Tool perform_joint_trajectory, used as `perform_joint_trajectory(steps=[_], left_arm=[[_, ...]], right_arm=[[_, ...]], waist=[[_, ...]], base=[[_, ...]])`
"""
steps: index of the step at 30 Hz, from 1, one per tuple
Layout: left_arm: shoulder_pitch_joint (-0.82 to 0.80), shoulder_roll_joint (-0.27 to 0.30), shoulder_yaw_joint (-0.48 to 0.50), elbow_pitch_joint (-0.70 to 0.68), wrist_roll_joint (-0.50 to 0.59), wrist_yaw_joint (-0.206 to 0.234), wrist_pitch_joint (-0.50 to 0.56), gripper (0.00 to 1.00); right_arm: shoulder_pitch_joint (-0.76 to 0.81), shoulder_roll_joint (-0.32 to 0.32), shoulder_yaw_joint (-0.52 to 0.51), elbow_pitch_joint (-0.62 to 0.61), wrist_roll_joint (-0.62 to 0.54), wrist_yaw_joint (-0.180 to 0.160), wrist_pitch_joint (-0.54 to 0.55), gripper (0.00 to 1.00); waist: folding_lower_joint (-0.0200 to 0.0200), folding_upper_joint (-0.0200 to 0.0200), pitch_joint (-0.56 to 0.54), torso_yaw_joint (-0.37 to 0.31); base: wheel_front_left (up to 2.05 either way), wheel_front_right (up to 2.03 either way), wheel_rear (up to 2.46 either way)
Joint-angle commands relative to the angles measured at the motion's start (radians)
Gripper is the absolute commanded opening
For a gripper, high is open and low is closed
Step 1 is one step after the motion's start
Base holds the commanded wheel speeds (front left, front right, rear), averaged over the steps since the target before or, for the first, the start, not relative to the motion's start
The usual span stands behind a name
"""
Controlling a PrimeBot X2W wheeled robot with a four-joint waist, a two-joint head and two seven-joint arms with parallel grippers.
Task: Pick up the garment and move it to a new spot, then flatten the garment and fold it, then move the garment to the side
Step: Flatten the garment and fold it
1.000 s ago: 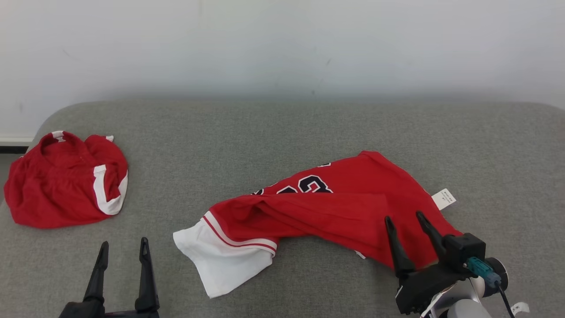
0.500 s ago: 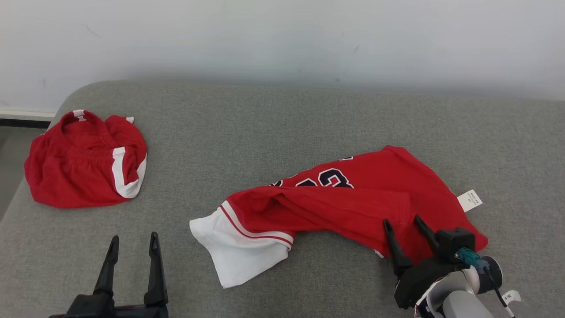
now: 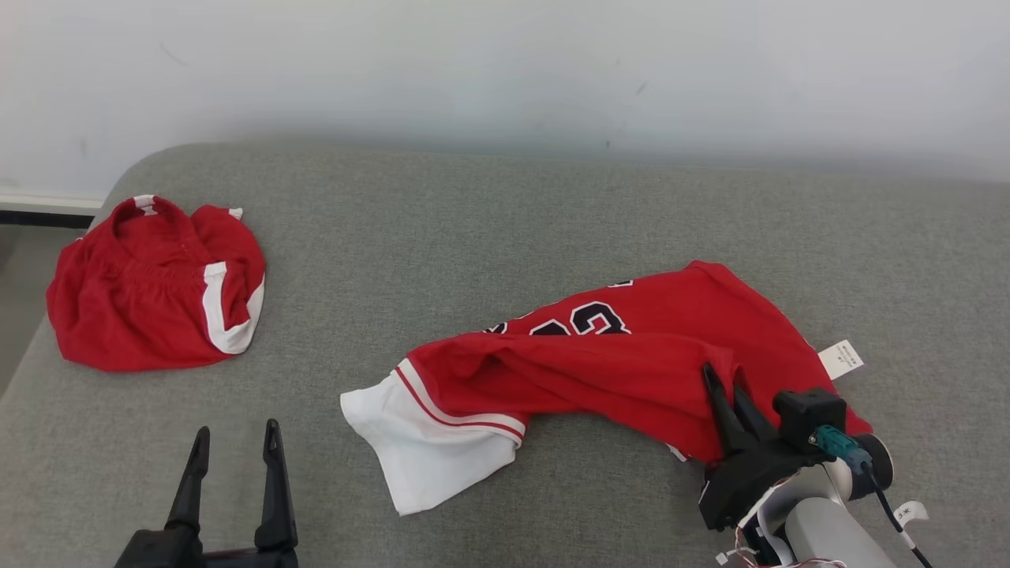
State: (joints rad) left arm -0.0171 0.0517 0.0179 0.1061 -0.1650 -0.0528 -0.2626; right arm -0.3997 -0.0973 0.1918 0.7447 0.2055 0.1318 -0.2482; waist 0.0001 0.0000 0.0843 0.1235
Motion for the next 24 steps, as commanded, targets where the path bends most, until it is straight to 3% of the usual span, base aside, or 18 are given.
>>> perform_joint_trajectory(steps=[1, 13, 21, 24], left_arm=[[0.015, -0.002, 0.003, 0.006, -0.005, 0.002, -0.003, 1.0], [0.042, -0.002, -0.017, 0.046, -0.034, 0.0, -0.003, 1.0], [0.038, -0.002, -0.014, 0.056, -0.036, -0.004, -0.003, 1.0], [0.031, -0.002, -0.015, 0.059, -0.034, -0.008, -0.003, 1.0]], right_arm=[[-0.005, -0.012, 0.005, -0.024, -0.005, -0.002, -0.011, 0.0], [0.259, -0.064, 0.033, -0.393, 0.013, -0.002, -0.013, 0.0], [0.515, -0.055, -0.037, -0.655, -0.003, -0.002, 0.1, 0.0], [0.597, -0.051, -0.076, -0.701, 0.007, -0.002, 0.142, 0.0]], waist=[[-0.0001, 0.0, -0.01, -0.019], [-0.0001, 0.0, -0.058, -0.128], [-0.0001, 0.0, -0.052, -0.184], [-0.0001, 0.0, -0.049, -0.193]], base=[[0.0, 0.0, 0.0], [0.0, 0.0, 0.0], [0.0, 0.0, 0.0], [0.0, 0.0, 0.0]])
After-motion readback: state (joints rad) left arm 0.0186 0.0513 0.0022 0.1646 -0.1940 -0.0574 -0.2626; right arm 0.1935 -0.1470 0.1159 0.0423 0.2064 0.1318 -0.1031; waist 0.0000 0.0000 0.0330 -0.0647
